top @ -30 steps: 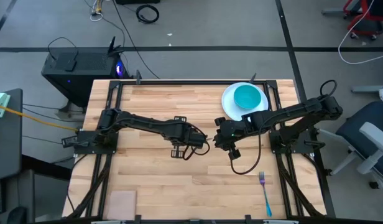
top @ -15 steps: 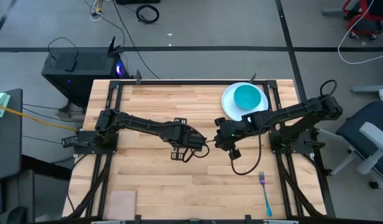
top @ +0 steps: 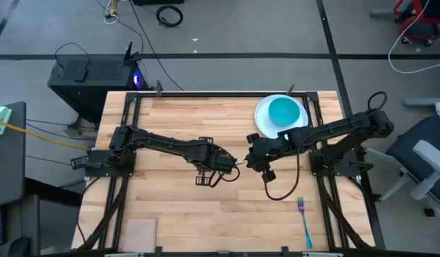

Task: Set table place
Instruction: Put the yellow spoon into the green bowl

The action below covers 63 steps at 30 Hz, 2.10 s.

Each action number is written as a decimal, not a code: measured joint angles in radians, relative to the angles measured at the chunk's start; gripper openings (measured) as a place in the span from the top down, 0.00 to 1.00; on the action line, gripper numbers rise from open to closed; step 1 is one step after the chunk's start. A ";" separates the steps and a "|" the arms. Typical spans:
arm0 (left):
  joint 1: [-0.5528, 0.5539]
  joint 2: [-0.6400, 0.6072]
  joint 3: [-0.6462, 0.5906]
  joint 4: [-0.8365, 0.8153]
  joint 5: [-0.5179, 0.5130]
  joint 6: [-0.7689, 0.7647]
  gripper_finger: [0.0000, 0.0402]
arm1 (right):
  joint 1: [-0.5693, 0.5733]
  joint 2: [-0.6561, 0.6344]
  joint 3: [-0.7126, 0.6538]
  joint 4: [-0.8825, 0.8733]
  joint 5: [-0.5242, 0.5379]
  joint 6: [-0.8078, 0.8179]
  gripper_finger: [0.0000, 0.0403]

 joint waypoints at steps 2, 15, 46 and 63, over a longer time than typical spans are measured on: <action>-0.001 0.000 0.000 0.000 0.002 -0.013 0.90 | 0.000 0.000 0.000 0.000 0.000 0.000 0.65; -0.016 0.000 0.000 0.047 -0.024 -0.010 0.90 | 0.000 0.000 0.000 0.000 -0.003 0.008 0.65; -0.014 -0.003 0.000 0.109 -0.085 0.007 0.90 | -0.001 0.000 0.000 -0.002 -0.004 0.026 0.97; -0.014 -0.003 0.000 0.111 -0.079 0.009 0.66 | 0.000 0.000 0.000 -0.012 0.028 0.001 0.99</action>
